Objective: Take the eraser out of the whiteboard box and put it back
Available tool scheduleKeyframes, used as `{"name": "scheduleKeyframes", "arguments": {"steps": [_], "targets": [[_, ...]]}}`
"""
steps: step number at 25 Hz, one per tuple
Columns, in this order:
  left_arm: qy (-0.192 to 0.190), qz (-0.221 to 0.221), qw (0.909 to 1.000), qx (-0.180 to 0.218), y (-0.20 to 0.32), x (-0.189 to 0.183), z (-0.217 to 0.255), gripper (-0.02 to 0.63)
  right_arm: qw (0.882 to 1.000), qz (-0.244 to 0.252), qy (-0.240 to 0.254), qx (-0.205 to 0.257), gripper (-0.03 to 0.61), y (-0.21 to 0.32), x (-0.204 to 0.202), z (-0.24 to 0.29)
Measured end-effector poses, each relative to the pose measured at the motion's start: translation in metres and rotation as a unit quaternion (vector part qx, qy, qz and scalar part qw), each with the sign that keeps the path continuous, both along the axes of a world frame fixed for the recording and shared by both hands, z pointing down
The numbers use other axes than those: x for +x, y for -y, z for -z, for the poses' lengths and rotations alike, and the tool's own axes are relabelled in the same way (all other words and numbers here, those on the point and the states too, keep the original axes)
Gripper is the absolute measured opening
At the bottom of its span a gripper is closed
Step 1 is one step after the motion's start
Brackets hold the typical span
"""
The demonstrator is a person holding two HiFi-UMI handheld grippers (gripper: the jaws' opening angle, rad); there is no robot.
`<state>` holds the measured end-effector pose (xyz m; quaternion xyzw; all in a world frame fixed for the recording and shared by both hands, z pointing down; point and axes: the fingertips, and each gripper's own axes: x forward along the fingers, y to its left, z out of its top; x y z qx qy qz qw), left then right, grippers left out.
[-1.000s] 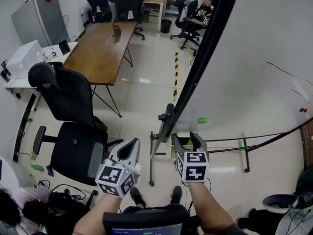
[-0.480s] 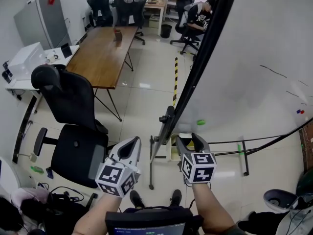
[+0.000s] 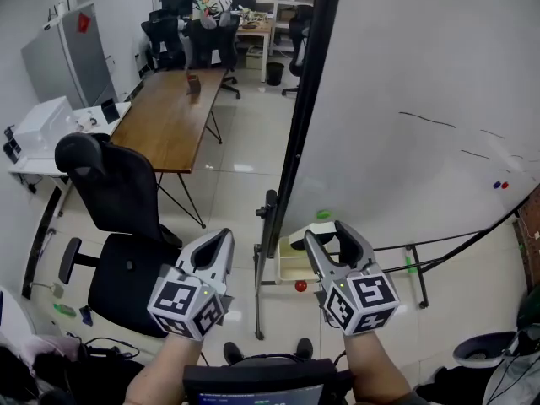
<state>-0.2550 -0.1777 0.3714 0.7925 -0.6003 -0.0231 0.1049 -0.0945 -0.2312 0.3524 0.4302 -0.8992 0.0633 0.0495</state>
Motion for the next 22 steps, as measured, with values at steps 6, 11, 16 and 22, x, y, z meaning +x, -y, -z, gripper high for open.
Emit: {"name": "scheduleKeyframes", "arguments": {"steps": [6, 11, 16, 22], "targets": [[0.002, -0.030, 0.9975, 0.064, -0.012, 0.031, 0.054, 0.034, 0.997, 0.020, 0.024, 0.074, 0.265, -0.022, 0.023, 0.071], [0.001, -0.035, 0.9970, 0.069, -0.016, 0.050, 0.073, 0.032, 0.994, 0.031, 0.035, 0.099, 0.265, -0.035, 0.042, 0.101], [0.003, -0.059, 0.9934, 0.098, -0.022, 0.069, 0.088, 0.032, 0.993, 0.039, 0.047, 0.105, 0.265, -0.041, 0.053, 0.110], [0.018, -0.051, 0.9943, 0.092, -0.025, 0.076, 0.087, 0.032, 0.992, 0.039, 0.055, 0.103, 0.265, -0.043, 0.064, 0.111]]}}
